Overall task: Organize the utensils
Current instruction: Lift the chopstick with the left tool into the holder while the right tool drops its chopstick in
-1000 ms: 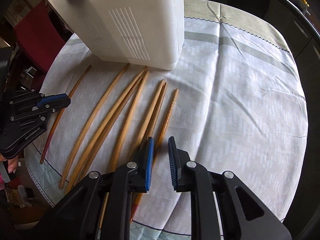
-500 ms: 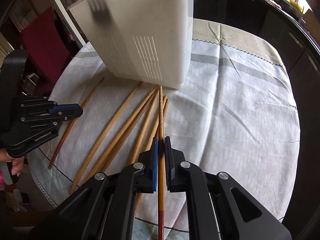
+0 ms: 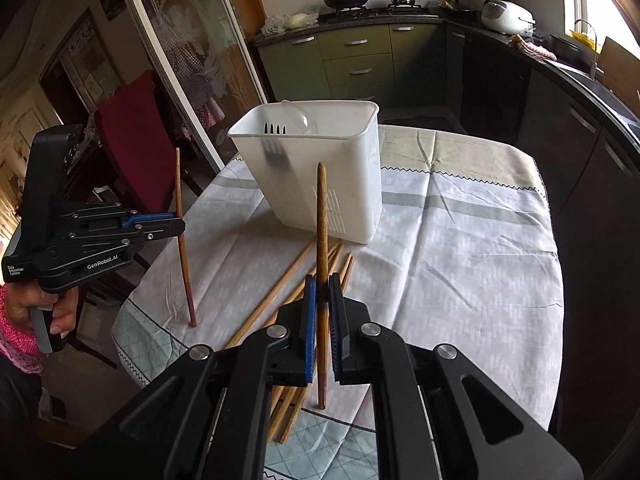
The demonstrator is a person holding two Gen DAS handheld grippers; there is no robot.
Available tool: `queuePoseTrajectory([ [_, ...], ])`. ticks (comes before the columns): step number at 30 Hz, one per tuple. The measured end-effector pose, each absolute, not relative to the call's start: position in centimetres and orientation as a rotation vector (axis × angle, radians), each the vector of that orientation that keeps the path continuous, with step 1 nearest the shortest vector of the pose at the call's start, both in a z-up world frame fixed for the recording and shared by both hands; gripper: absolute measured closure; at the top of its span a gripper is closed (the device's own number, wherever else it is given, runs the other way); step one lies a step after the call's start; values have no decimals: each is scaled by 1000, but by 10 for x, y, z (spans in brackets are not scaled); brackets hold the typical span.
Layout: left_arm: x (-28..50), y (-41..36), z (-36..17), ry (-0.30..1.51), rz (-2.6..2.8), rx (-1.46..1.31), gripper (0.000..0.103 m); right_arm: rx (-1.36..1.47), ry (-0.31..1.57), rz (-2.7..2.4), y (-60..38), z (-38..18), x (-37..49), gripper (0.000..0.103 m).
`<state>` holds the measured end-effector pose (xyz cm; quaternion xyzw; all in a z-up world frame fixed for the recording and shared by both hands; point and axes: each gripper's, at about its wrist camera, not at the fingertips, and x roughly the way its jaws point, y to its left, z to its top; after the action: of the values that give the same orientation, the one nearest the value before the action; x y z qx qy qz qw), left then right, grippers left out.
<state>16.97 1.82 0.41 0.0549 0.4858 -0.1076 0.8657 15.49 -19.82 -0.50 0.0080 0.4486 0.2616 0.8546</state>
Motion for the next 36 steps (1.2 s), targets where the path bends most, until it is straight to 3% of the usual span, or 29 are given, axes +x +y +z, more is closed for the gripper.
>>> queuePoseTrajectory([
  [20,164,20,46,948,-259,88,96,20,852,589,-198,40,150,96],
  [36,191,10,178,733,-244,78,96,111,566,588,-198,174,195,96],
])
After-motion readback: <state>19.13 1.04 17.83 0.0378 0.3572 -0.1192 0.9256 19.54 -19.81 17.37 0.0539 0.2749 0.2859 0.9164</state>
